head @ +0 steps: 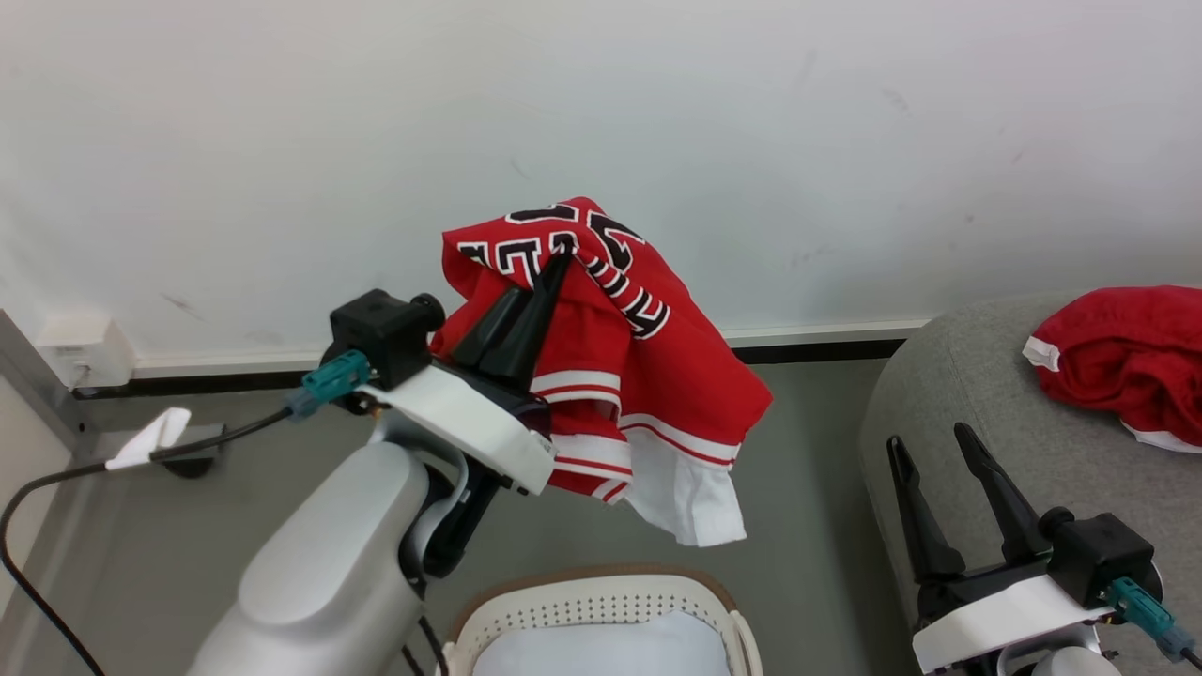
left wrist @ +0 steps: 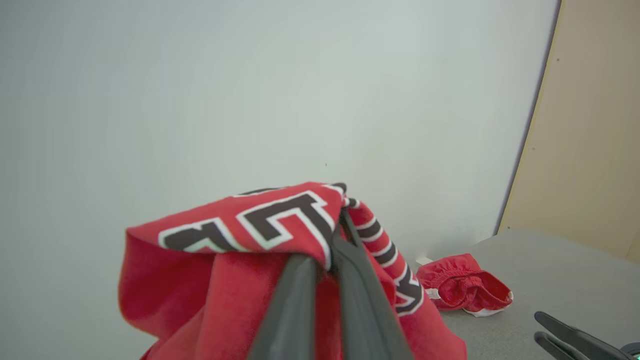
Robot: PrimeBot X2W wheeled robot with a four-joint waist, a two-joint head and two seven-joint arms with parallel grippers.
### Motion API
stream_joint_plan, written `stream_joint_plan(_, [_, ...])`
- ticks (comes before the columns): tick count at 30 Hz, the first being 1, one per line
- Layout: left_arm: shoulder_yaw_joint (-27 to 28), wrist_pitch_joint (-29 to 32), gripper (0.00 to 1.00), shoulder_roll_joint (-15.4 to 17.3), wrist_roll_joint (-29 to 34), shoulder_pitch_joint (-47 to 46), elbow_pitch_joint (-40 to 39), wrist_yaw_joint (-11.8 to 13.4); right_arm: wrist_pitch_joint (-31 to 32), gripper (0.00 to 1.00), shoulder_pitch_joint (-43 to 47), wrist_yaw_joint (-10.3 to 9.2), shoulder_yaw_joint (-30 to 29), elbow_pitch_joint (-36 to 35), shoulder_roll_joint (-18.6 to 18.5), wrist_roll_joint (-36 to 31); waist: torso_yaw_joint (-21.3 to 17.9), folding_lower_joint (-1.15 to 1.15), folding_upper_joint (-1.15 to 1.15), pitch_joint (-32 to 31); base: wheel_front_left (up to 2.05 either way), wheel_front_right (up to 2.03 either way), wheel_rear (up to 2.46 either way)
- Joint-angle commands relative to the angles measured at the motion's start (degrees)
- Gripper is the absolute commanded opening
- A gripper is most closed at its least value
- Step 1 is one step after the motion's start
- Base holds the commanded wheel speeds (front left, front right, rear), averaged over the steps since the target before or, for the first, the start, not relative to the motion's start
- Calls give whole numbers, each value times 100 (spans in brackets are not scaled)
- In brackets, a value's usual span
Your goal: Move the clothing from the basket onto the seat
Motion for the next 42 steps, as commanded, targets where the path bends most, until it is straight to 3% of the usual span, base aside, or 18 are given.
stream_joint_plan(1, [12,-2,0,57,21,-2,-50,29,5,100,59,-13,17,-15,-26,43,8,1,0,-4,0,0,0])
stream_joint_plan(12, [-122,107,0,83,25,148,-135,82,5,100,-29,-13,263,-103,-132,114,17,1,0,65,0,0,0])
stream_joint_plan(24, [-443,206,0,-96,106,78,87,-40,5,100,-590,-13,1649,-186,-437,366,138,1,0,71,0,0,0])
stream_joint_plan(30, [-775,220,0,-351,121,140,217,-159,5,100,-997,-13,2227,357,-444,491,431,1,0,7,0,0,0])
stream_joint_plan(42, [-1426,298,0,-674,108,211,138,-329,5,100,-1406,-13,2650,1705,-291,693,1152,1,0,-139,0,0,0])
